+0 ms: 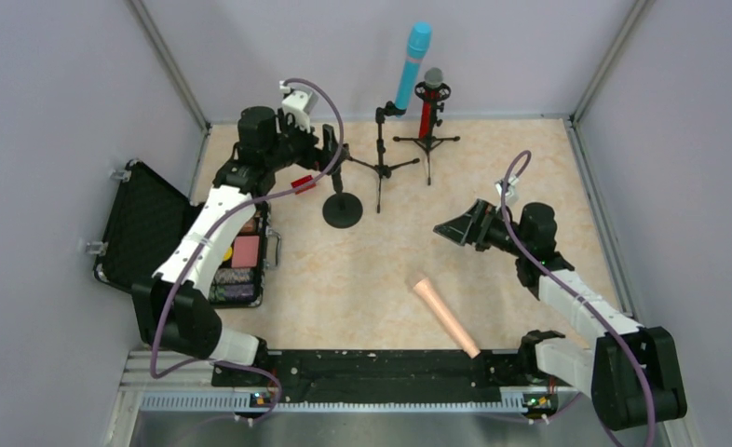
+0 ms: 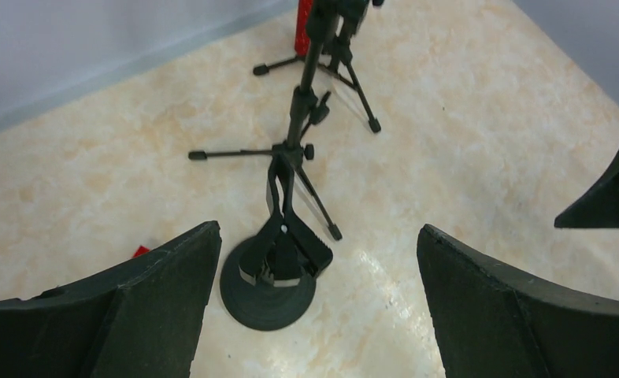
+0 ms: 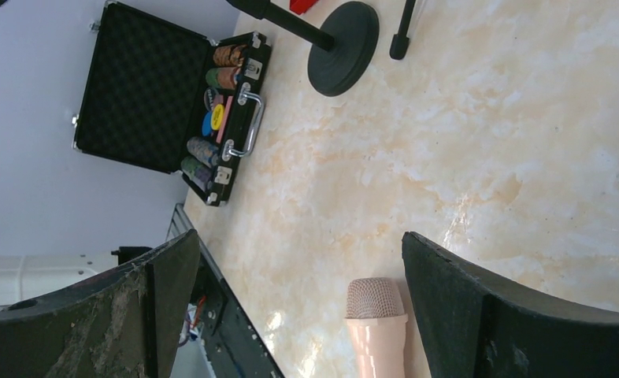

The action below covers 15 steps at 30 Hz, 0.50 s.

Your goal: Attach the microphones to the stand

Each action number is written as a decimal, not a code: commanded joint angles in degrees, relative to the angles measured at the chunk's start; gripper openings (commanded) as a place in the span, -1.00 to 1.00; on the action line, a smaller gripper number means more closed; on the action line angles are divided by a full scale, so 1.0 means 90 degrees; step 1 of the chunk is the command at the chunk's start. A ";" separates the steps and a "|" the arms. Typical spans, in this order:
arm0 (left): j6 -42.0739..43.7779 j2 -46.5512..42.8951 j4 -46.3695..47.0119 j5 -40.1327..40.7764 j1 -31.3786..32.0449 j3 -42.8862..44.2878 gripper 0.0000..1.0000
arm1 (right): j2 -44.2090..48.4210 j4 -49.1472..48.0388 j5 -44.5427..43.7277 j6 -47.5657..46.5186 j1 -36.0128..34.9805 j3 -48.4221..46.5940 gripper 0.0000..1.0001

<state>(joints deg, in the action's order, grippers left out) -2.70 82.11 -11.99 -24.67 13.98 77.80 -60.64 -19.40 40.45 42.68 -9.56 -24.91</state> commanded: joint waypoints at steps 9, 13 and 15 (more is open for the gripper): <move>0.0251 0.0612 0.0190 -0.0368 0.0026 -0.0097 0.81 | -0.0040 -0.0432 0.0091 0.0076 0.0046 0.0117 0.92; 0.0576 0.0895 0.0065 0.0019 0.0140 0.0056 0.77 | -0.0048 -0.0456 0.0105 0.0101 0.0046 0.0169 0.92; 0.0773 0.0958 0.0046 0.0242 0.0225 0.0058 0.76 | -0.0031 -0.0461 0.0104 0.0109 0.0039 0.0203 0.92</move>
<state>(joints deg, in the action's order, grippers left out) 0.16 89.86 -13.41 -25.41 14.66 75.53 -60.95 -20.88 40.64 43.35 -9.56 -23.46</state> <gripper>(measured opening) 0.885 0.961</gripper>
